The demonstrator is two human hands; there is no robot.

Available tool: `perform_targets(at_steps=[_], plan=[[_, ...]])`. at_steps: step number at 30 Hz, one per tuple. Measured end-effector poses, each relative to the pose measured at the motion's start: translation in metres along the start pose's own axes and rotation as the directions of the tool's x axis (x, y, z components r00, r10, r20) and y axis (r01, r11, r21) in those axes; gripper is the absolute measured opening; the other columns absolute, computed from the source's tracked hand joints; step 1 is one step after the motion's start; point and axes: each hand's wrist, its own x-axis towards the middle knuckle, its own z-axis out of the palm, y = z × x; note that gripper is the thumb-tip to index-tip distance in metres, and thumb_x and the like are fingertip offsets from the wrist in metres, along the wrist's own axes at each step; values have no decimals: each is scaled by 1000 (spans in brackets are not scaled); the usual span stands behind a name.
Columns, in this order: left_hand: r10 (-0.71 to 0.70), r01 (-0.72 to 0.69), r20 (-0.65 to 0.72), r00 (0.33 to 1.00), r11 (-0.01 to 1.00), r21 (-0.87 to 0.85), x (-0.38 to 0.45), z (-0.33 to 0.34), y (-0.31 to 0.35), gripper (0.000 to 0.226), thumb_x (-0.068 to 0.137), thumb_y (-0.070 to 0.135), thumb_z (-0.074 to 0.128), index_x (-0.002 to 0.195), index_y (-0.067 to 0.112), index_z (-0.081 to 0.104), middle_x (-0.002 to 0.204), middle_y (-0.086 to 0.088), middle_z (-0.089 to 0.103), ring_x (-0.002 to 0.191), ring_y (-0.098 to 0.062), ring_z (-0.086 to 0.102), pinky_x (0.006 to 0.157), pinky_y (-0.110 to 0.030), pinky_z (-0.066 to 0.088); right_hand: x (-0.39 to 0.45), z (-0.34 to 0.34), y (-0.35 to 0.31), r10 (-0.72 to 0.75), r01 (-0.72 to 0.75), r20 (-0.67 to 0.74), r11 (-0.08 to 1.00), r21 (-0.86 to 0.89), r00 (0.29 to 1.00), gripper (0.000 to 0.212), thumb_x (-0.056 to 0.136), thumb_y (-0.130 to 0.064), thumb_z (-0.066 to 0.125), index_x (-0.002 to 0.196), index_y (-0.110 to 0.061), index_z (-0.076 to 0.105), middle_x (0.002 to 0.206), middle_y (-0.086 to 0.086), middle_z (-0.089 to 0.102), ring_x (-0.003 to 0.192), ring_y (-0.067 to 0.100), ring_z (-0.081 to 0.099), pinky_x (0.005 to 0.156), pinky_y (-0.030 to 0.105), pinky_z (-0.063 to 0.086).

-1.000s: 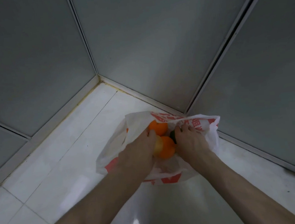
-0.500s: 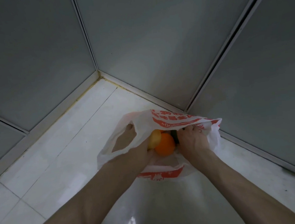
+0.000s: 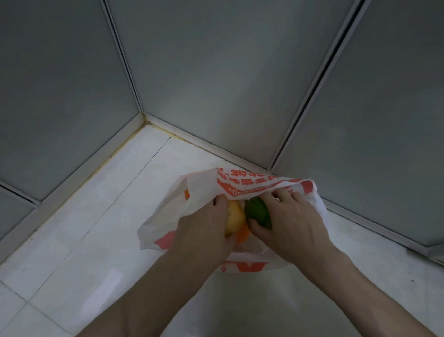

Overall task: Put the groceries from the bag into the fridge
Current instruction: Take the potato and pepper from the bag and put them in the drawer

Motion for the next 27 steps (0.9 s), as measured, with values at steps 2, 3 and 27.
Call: perform_targets(at_steps=[2,3,27], plan=[[0,0,-14,1000,1000,-31,-3,-3,3,68,87,64,64,143,36,39,138,15,55,120,-16,61,102,-33,55,-4,-9,-1,-8,8,-21,1000,20,1000,65,96,-71,46,152,-38,40,156,-7,48,139,22,51,115,41,46],[-1,0,-20,1000,999,-54,-7,-5,5,67,87,63,64,143,36,39,135,14,57,118,-17,63,100,-35,56,-6,-16,-1,-14,15,-20,1000,27,1000,65,95,-72,46,151,-38,41,155,-8,49,137,21,52,112,40,48],[-277,226,-135,951,925,-307,-256,-523,208,71,81,58,76,142,32,48,126,10,50,113,-10,53,87,-20,42,-246,-555,-100,-106,141,-158,963,228,982,61,80,-56,76,132,-30,57,130,-8,57,98,23,60,72,31,52]])
